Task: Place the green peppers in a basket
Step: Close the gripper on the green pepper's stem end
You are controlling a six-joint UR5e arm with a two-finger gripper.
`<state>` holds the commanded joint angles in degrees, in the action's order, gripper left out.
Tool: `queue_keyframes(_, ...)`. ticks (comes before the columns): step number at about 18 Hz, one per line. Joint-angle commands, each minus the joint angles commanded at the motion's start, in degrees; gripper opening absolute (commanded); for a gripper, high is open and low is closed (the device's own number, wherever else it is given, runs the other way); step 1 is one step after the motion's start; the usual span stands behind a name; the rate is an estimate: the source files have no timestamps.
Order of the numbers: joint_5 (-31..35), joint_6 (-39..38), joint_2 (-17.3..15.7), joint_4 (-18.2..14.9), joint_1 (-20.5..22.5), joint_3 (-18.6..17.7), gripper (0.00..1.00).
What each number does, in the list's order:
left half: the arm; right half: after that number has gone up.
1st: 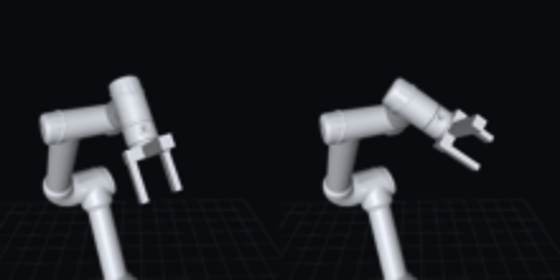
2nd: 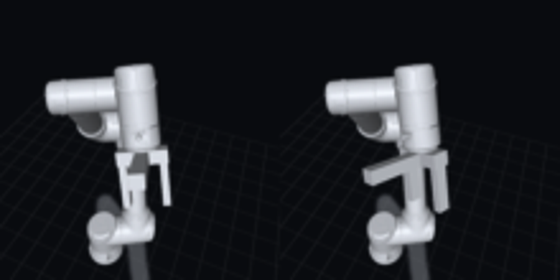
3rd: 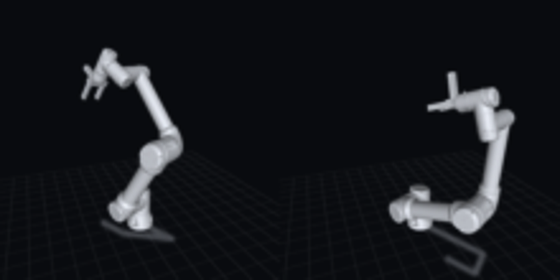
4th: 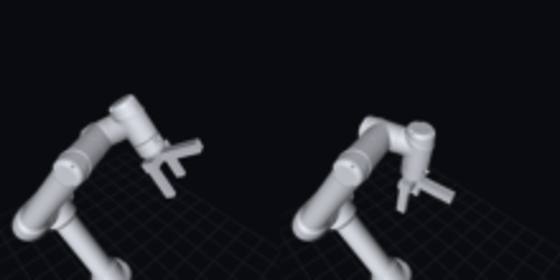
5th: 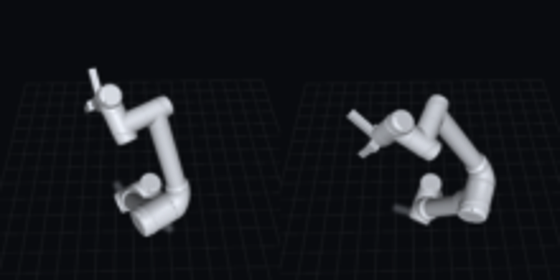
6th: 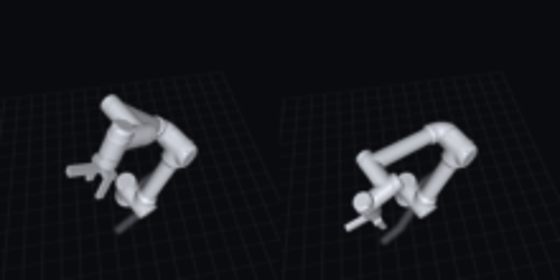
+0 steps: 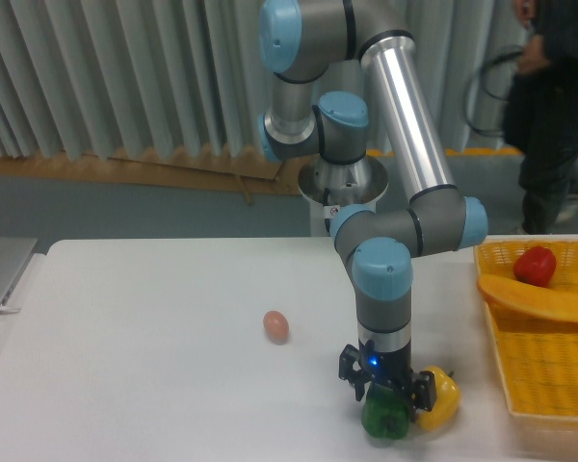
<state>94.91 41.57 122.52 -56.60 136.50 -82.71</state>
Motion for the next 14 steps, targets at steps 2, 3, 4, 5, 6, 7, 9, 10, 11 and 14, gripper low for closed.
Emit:
queue_keyframes(2,2.9,0.3,1.0,0.0,-1.0,0.2,0.93)
queue_keyframes(3,3.4,0.3,1.2,0.1,-1.1,0.3,0.93)
queue_keyframes(4,3.4,0.3,1.1,0.1,-1.1,0.4,0.93)
queue_keyframes(5,3.4,0.3,0.8,0.0,-1.1,0.4,0.93)
queue_keyframes(6,3.3,0.3,0.7,0.0,-1.1,0.5,0.93)
queue_keyframes(7,3.2,0.3,0.6,0.0,-1.1,0.5,0.93)
queue_keyframes(9,2.7,0.3,0.4,0.0,-1.0,0.5,0.89)
queue_keyframes(10,2.0,0.2,0.4,0.0,-0.9,0.7,0.90)
queue_keyframes(11,1.4,0.0,0.4,0.0,-0.9,0.6,0.90)
queue_keyframes(14,1.1,0.0,0.3,0.1,-0.9,0.4,0.90)
